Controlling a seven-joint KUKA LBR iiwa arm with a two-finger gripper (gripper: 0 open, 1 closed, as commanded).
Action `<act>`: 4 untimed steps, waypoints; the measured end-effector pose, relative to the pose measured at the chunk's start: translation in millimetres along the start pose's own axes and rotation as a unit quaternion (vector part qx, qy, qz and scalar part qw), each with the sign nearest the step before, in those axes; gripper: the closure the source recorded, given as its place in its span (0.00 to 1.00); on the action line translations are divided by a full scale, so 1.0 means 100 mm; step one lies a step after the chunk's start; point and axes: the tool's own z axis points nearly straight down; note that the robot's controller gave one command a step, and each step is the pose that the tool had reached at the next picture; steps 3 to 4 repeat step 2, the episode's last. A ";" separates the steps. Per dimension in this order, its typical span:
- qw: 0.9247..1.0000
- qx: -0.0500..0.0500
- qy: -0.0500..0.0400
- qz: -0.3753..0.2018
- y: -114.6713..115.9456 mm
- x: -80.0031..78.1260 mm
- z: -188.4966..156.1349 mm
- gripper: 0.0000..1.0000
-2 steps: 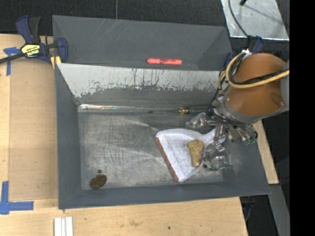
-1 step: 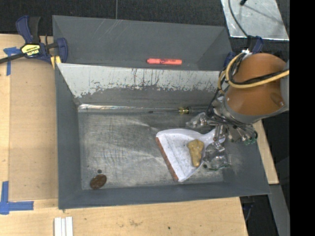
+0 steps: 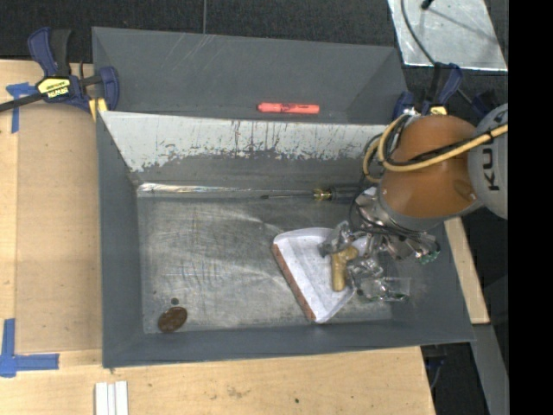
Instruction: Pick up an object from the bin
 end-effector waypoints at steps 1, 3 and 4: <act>1.000 0.000 0.000 0.000 0.00 0.00 0.00 1.00; 0.997 0.007 -0.014 -0.071 0.12 -0.01 -1.56 1.00; 0.997 0.007 -0.014 -0.071 0.12 -0.01 -1.56 1.00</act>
Offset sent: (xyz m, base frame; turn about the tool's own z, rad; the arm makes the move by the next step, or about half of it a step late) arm -0.0037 0.0119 0.1527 -0.1444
